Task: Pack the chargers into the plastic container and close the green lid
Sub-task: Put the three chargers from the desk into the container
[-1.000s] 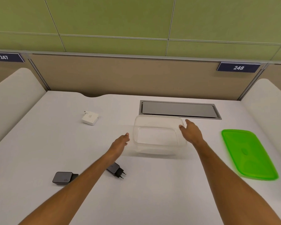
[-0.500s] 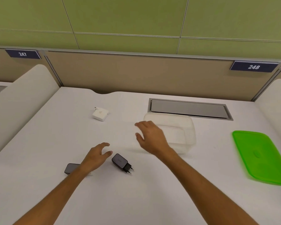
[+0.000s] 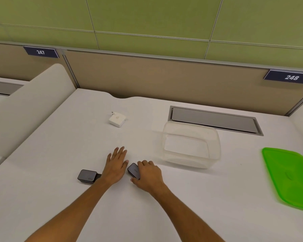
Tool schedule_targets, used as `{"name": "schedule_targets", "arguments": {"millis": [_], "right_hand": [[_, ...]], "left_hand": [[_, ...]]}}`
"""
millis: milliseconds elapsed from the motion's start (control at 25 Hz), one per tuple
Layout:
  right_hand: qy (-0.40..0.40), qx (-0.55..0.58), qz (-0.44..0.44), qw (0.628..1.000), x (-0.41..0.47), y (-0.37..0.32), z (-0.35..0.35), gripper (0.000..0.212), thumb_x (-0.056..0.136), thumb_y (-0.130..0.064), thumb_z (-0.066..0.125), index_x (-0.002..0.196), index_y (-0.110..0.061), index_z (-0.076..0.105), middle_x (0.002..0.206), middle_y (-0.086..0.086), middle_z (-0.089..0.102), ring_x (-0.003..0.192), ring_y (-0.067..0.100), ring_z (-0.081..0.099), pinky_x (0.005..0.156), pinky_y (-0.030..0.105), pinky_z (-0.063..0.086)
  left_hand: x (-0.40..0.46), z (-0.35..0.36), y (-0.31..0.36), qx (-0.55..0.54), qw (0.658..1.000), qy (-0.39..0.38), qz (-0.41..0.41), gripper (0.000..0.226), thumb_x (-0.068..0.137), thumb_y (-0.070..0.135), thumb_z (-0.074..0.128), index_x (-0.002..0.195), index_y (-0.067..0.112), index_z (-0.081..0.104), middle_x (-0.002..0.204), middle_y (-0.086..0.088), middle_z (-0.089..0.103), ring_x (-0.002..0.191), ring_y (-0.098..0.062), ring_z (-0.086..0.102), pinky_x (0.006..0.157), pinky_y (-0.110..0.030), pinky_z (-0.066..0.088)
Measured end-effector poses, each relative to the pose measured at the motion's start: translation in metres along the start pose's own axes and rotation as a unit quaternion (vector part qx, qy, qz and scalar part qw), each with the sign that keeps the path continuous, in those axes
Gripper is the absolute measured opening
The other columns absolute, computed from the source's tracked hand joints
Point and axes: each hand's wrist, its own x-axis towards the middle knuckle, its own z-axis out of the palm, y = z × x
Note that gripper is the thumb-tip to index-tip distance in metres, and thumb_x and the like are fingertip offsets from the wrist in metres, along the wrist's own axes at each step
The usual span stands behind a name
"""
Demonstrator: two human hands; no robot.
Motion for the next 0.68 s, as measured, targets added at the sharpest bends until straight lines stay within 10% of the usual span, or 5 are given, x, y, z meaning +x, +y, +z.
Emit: {"name": "schedule_targets", "arguments": {"millis": [680], "right_hand": [[0.033, 0.074, 0.049, 0.996, 0.002, 0.002, 0.015, 0.029, 0.079, -0.032, 0.055, 0.094, -0.007, 0.058, 0.095, 0.010, 0.059, 0.088, 0.029, 0.055, 0.062, 0.032, 0.036]], "left_hand": [[0.068, 0.010, 0.004, 0.069, 0.995, -0.070, -0.004, 0.062, 0.100, 0.041, 0.019, 0.149, 0.012, -0.005, 0.161, -0.002, -0.007, 0.147, -0.015, -0.009, 0.120, -0.042, -0.004]]}}
